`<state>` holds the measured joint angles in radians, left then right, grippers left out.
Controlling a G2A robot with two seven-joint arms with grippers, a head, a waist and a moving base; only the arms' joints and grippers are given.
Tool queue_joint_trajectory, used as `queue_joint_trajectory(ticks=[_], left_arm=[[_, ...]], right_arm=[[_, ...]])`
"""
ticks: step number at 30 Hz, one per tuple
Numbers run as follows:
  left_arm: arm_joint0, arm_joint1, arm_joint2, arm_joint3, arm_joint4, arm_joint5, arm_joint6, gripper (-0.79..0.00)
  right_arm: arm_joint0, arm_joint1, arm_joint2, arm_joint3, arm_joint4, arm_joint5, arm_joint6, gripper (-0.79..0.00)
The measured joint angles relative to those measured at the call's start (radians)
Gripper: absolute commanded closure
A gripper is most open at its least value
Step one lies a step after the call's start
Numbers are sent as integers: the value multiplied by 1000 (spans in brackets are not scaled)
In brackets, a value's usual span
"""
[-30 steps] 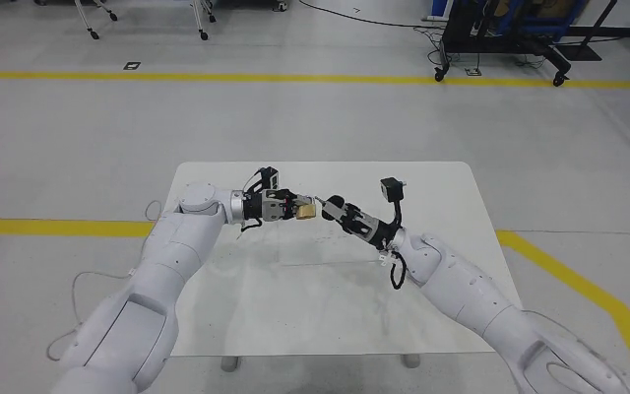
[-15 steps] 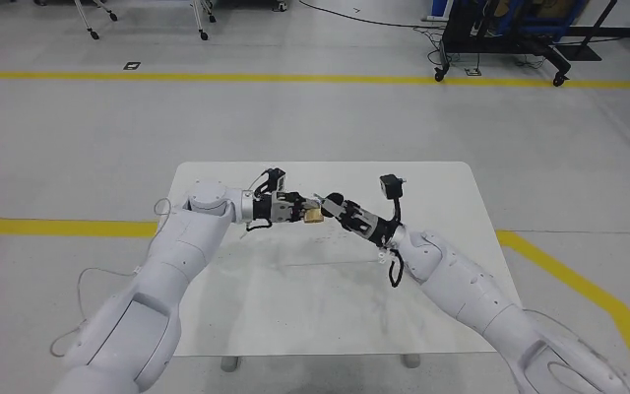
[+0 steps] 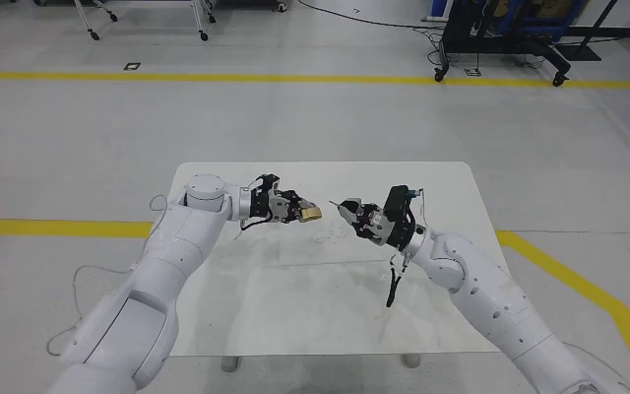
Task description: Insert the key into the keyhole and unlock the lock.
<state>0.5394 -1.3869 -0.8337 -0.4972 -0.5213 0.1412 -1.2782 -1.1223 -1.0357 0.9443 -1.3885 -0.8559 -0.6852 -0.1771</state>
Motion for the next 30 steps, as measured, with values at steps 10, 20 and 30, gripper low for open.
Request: queue_joint_trajectory(ticks=[10,20,30], left_arm=[[0,0,0,0,0,0,0,0],[51,12,-28,-105,21,-2,161,0],[133,36,-82,-236,39,-26,302,0]], right_arm=[[-1,-2,-2,4,-21,35,19,0],[-106,27,-12,-214,-817,448,-64,0],[-224,26,-50,-417,-1259,634,253,0]])
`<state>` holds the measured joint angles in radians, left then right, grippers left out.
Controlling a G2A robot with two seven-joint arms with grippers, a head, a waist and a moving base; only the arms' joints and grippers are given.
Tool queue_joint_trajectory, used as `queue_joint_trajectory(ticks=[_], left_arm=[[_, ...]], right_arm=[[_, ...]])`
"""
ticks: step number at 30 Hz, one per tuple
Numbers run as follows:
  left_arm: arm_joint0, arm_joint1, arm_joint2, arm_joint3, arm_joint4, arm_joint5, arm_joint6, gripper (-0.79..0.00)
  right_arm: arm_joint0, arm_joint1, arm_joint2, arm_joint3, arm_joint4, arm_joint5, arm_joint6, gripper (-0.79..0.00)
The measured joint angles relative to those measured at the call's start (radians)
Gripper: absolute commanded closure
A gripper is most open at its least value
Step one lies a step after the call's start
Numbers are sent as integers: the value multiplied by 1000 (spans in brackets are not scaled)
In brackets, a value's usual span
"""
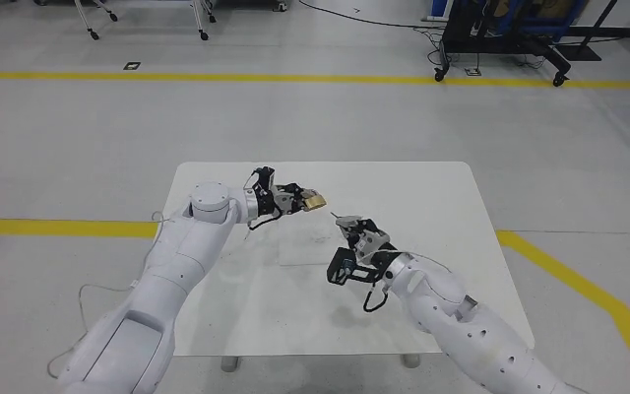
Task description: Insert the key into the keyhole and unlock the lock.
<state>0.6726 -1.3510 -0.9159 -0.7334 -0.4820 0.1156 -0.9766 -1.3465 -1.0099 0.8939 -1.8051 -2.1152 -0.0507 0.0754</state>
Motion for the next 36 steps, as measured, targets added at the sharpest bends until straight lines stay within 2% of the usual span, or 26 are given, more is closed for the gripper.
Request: queue_joint_trajectory(ticks=[6,10,14,22,25,29,32,36], left_arm=[[34,8,-16,-68,23,27,61,0],[56,15,-40,-99,7,26,62,0],[63,21,-54,-112,-2,36,24,0],[66,22,-56,-115,-3,36,31,0],[86,23,-68,-132,-26,63,46,0],[95,26,-83,-138,-46,83,46,0],[101,27,-83,-157,-24,54,59,0],[119,30,-92,-187,-14,-6,76,0]], right_arm=[[-9,-27,-103,-71,-299,28,268,0],[-6,-49,-158,-78,-424,32,378,0],[-8,-57,-165,-89,-411,55,388,0],[-6,-57,-162,-81,-419,52,387,0],[4,-63,-180,-51,-533,31,411,0],[23,-77,-228,-21,-742,60,418,0],[15,-87,-256,-1,-879,90,451,0],[25,-104,-284,9,-959,37,513,0]])
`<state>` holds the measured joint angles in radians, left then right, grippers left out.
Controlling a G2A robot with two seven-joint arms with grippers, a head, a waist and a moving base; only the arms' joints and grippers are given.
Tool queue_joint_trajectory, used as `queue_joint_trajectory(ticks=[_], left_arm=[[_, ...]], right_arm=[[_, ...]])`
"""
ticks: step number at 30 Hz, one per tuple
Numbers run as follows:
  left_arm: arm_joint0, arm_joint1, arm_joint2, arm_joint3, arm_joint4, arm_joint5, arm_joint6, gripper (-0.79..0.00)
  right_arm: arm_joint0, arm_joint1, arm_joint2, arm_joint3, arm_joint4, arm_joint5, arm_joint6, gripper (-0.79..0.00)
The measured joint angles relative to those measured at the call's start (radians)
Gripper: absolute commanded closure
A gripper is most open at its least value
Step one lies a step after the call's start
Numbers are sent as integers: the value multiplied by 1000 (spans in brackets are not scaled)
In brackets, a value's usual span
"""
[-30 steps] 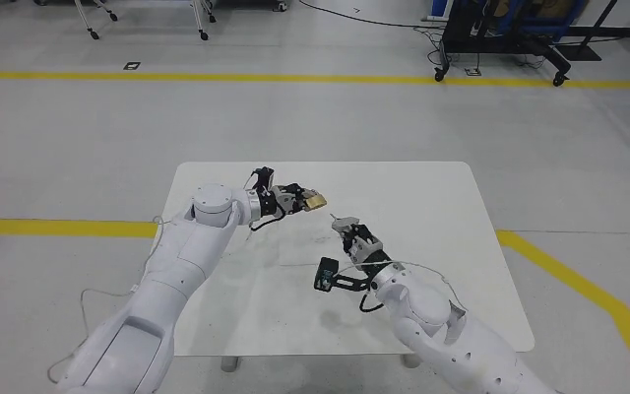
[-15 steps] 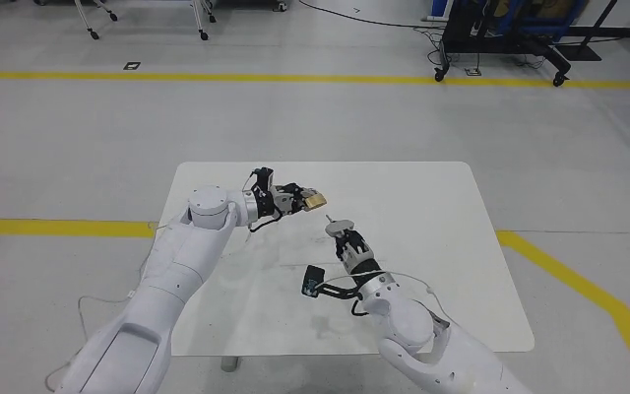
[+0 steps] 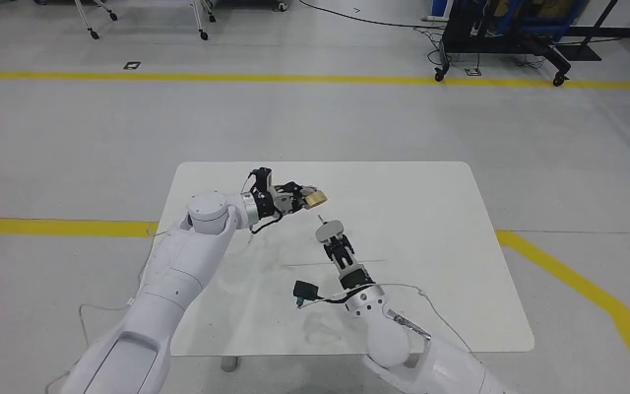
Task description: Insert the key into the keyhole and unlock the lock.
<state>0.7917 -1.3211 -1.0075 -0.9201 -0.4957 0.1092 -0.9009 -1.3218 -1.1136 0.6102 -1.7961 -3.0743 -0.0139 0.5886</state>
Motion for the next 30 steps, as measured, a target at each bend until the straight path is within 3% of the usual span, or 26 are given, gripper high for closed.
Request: queue_joint_trajectory(ticks=[6,30], left_arm=[[28,7,-9,-46,41,-56,15,0],[66,18,-33,-101,71,-74,15,0]], right_arm=[[84,-16,-96,25,3,-126,75,0],[41,-85,-21,83,31,-107,76,0]])
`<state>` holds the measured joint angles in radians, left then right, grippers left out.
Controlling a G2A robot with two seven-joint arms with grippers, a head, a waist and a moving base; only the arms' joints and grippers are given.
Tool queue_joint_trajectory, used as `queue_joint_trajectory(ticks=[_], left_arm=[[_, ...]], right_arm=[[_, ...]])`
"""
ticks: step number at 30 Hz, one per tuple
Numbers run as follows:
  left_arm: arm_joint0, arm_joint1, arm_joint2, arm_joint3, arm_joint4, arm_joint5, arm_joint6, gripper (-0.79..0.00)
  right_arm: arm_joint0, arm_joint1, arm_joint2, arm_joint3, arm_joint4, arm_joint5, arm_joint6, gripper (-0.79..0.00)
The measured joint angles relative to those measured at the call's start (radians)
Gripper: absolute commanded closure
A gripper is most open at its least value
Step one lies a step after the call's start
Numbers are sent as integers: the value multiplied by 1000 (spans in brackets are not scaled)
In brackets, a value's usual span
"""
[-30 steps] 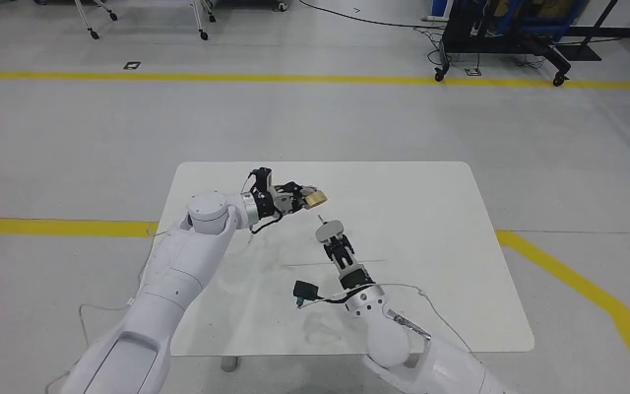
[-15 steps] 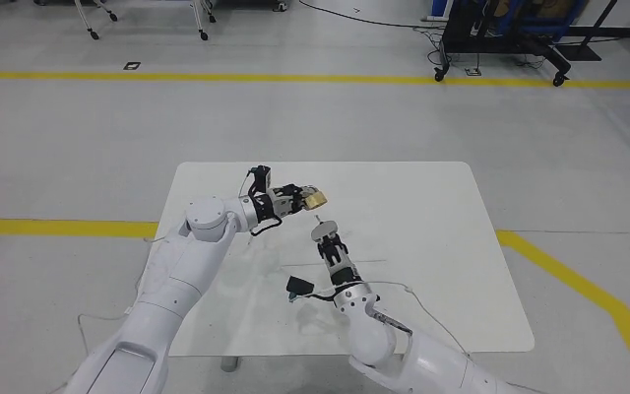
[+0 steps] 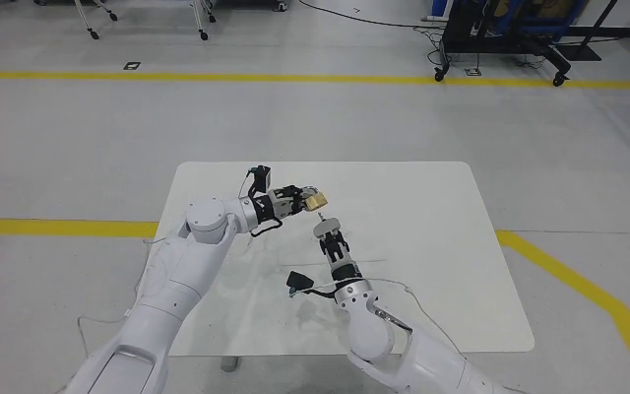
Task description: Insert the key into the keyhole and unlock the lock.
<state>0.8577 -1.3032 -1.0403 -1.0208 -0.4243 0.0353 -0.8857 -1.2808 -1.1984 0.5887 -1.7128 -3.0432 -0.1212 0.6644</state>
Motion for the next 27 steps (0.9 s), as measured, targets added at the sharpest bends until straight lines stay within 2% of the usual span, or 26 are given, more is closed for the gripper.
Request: queue_joint_trajectory(ticks=[27], left_arm=[[7,1,15,-28,61,-4,3,0]], right_arm=[[-21,-59,70,38,-27,-45,-66,0]])
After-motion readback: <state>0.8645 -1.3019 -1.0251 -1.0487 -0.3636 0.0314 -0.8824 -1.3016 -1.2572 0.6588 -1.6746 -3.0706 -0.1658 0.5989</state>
